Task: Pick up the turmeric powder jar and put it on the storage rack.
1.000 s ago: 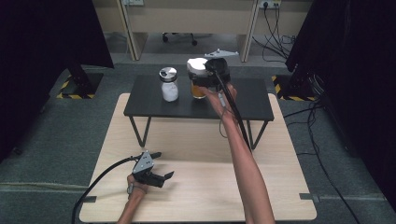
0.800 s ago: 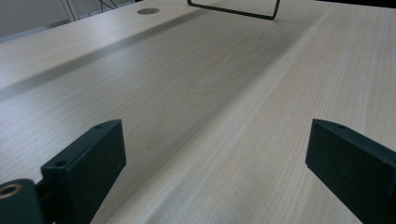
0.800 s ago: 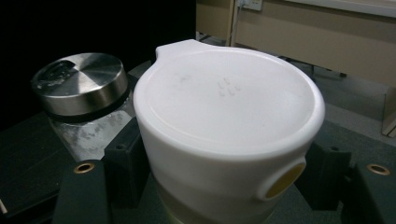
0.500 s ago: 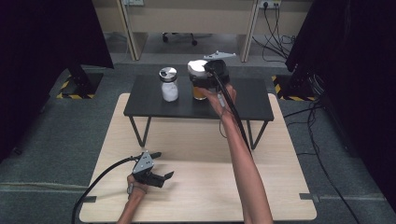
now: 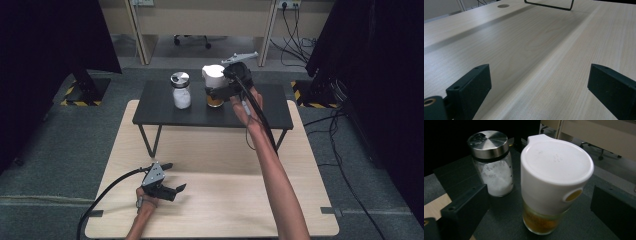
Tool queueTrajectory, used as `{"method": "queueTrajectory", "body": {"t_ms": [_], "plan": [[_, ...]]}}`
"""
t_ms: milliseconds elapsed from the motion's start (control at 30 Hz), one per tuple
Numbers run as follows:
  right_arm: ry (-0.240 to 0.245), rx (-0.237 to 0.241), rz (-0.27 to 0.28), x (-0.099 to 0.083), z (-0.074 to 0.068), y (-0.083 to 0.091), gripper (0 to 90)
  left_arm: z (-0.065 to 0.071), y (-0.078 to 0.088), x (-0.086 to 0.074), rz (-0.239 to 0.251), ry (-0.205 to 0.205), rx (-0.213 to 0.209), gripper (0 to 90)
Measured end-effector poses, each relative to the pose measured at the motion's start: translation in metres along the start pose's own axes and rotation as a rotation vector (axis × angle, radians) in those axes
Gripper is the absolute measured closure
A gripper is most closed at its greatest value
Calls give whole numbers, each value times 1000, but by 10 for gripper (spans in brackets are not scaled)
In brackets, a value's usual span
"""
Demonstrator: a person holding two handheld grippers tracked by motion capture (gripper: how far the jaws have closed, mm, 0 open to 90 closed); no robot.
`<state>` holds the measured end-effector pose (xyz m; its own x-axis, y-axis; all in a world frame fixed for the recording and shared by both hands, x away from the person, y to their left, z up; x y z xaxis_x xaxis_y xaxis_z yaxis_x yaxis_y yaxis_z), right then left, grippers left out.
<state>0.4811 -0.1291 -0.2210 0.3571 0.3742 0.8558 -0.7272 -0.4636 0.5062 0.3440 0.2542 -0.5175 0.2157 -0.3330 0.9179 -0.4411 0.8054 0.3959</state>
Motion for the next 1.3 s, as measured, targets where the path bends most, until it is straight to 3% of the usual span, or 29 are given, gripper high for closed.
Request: {"method": "queueTrajectory", "body": {"t_ms": [100,267,533,733,800,867,967,1167,1200,1233,1300], "plan": [[-23,20,6,-2,1,13,12,0,0,0,-1,-2,-1,42],[-18,49,32,-21,-4,30,12,0,0,0,-1,-1,-2,42],[10,141,75,-77,-12,55,9,0,0,0,0,3,-2,42],[-1,207,105,-125,-19,68,7,1,0,0,-2,1,-1,42],[-13,230,103,-146,-21,68,7,1,0,0,1,5,-1,42],[-13,235,100,-150,-22,68,8,1,0,0,1,3,-1,42],[-14,247,93,-175,-27,65,8,1,0,0,1,3,0,42],[11,248,70,-225,-37,53,10,1,0,0,-4,-1,1,42],[11,248,70,-225,-37,53,10,1,0,0,-4,-1,1,41],[25,241,70,-242,-39,47,10,1,0,0,-4,-3,1,41],[15,241,76,-256,-36,40,10,1,0,0,-4,-3,0,41]]}}
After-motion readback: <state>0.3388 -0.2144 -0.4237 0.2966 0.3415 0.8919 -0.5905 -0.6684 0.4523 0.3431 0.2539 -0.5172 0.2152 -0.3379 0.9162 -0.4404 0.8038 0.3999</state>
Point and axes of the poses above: each handheld gripper's, and its own axes: y roughly backward along the jaws, x roughly out of its top, z roughly to its right, the point moved 7 cm from there along -y, roughly forward along the jaws, and after that the axes turned 8 degrees about -x, right-handed, at the moved point
